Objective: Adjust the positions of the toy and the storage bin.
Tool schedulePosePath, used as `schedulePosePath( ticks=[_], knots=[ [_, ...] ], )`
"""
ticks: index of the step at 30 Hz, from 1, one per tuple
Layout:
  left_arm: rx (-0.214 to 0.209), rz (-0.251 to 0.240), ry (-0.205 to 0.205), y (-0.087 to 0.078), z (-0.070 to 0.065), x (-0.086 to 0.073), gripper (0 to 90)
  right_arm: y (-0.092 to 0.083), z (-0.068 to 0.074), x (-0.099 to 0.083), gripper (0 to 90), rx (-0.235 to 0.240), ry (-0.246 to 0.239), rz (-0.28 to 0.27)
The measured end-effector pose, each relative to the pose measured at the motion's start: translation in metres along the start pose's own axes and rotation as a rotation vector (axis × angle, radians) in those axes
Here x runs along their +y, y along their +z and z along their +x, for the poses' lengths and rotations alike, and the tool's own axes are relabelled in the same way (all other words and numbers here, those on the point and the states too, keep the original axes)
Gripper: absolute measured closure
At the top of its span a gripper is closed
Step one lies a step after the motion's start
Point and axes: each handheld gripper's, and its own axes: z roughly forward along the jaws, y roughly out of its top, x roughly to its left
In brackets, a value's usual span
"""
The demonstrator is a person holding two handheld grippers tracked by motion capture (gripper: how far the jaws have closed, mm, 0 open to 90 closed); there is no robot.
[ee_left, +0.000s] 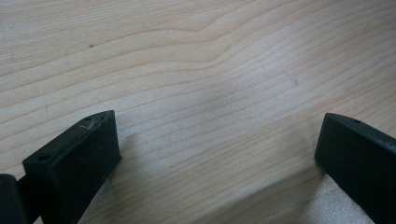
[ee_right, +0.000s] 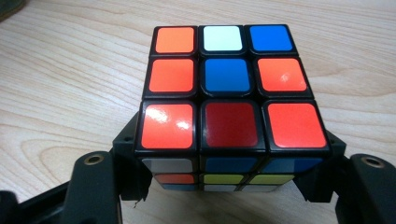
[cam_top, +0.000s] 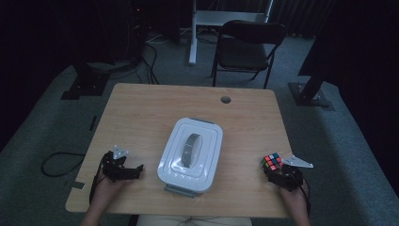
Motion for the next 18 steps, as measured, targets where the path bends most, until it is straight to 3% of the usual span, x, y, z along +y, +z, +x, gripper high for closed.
schedulePosePath(
  ticks=[3, 10, 18],
  knots=[
    [-0.001, 0.000, 0.001, 0.000, 0.000, 0.000, 0.5, 0.000, -0.001, 0.000, 31.7, 0.006, 0.013, 0.004],
    [-0.002, 0.000, 0.000, 0.000, 0.000, 0.000, 0.5, -0.004, -0.003, 0.003, 13.4, 0.018, 0.018, -0.005],
    [-0.002, 0.000, 0.001, 0.000, 0.000, 0.000, 0.5, -0.016, -0.007, 0.015, 11.2, 0.016, 0.040, -0.068]
  ],
)
